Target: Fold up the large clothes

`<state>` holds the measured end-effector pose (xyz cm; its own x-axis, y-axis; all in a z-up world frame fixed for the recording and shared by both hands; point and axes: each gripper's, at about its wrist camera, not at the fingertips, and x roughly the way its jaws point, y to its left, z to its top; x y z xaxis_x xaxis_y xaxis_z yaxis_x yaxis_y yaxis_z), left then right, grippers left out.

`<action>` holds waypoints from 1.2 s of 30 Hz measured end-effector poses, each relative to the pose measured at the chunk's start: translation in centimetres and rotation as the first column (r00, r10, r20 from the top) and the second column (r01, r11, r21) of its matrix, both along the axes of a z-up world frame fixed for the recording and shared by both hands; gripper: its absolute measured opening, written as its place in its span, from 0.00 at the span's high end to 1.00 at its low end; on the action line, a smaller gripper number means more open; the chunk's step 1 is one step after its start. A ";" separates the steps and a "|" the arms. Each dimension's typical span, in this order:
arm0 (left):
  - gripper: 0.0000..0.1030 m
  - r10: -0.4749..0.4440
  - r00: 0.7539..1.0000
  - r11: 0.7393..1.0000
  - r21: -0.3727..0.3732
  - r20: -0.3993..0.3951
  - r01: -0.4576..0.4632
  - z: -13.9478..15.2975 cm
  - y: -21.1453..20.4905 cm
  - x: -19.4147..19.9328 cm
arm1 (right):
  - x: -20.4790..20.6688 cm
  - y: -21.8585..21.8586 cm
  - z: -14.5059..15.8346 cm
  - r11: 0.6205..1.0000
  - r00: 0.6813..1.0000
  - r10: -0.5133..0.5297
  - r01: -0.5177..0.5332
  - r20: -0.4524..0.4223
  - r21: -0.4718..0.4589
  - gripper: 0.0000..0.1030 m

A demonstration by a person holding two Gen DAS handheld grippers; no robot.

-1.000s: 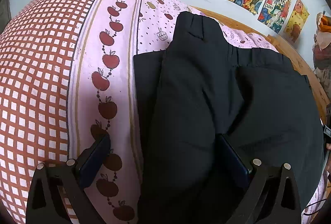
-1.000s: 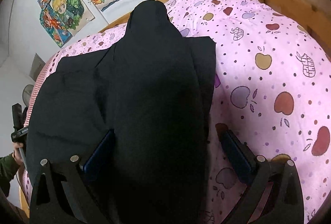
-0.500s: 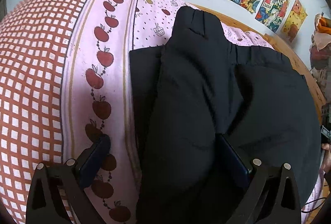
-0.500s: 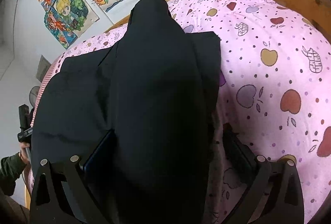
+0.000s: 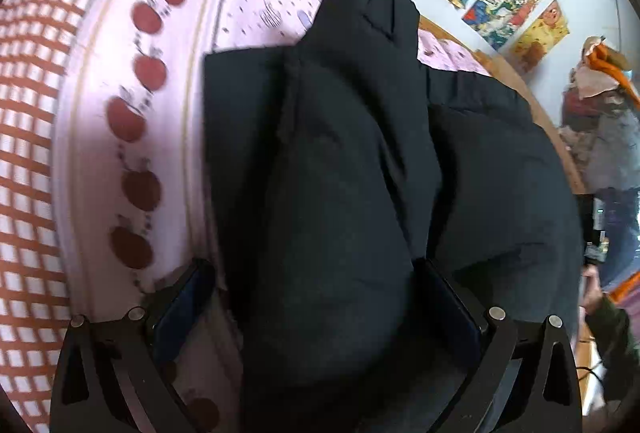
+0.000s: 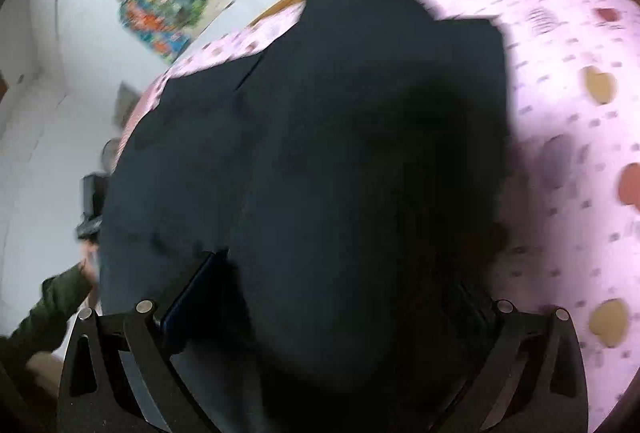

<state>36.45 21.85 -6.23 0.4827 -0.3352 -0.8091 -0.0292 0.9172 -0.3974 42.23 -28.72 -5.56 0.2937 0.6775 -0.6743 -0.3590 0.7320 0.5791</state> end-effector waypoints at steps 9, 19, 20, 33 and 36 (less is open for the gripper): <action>0.00 -0.005 1.000 1.000 -0.021 -0.009 0.005 -0.6 -0.3 -0.1 | -0.6 2.4 1.0 0.986 0.998 -0.043 0.049 0.037 -0.161 0.01; 0.00 0.006 1.000 1.000 0.005 -0.004 -0.006 -0.5 -1.1 0.6 | -2.8 7.0 4.2 0.903 0.977 0.015 0.079 0.215 -0.423 0.02; 0.00 0.005 1.000 1.000 0.005 -0.004 -0.005 -0.5 -1.1 0.6 | -2.9 7.2 4.3 0.899 0.975 0.018 0.080 0.220 -0.430 0.02; 0.00 -0.002 1.000 1.000 0.005 -0.007 0.002 -0.5 -1.1 1.0 | -3.1 6.1 3.9 0.896 0.971 0.025 0.084 0.239 -0.435 0.02; 0.00 -0.003 1.000 1.000 0.008 -0.007 0.003 -0.4 -1.4 1.1 | -2.8 5.4 3.4 0.912 0.974 0.019 0.076 0.225 -0.404 0.02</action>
